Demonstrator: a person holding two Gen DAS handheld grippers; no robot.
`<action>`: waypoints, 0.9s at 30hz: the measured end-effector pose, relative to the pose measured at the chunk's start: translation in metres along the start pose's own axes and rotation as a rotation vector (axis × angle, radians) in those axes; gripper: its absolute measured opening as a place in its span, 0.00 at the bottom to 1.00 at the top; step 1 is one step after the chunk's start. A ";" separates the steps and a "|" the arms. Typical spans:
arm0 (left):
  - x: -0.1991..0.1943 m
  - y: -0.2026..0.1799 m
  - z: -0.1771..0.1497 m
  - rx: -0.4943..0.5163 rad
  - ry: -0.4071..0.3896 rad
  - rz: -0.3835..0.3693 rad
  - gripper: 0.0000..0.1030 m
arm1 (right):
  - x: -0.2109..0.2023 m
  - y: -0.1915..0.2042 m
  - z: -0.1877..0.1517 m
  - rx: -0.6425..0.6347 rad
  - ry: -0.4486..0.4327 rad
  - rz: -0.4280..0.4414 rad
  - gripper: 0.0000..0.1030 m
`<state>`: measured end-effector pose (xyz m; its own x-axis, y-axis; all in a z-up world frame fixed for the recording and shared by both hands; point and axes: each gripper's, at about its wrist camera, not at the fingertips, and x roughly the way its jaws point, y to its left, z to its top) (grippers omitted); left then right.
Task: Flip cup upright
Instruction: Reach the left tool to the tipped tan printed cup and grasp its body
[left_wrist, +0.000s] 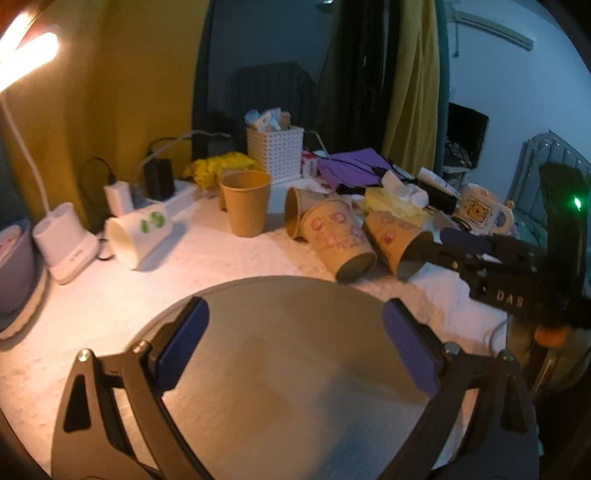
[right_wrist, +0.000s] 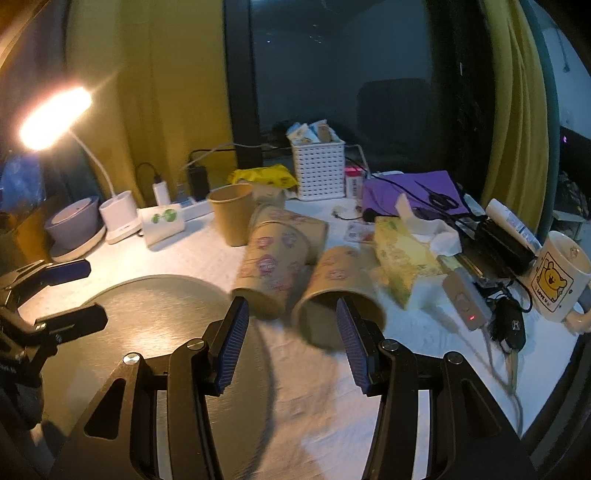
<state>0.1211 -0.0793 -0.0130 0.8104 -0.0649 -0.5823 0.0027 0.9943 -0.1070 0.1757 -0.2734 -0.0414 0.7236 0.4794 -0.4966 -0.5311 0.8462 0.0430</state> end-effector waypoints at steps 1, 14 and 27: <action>0.008 -0.003 0.005 -0.009 0.014 -0.005 0.93 | 0.002 -0.006 0.001 0.005 -0.003 0.000 0.51; 0.107 -0.041 0.055 -0.035 0.124 -0.028 0.93 | 0.020 -0.068 0.007 0.093 0.003 0.027 0.51; 0.155 -0.037 0.048 -0.079 0.243 -0.039 0.60 | 0.019 -0.073 0.008 0.100 0.017 0.012 0.51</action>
<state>0.2747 -0.1217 -0.0609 0.6457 -0.1313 -0.7523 -0.0222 0.9814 -0.1904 0.2315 -0.3242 -0.0463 0.7094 0.4859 -0.5105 -0.4922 0.8600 0.1344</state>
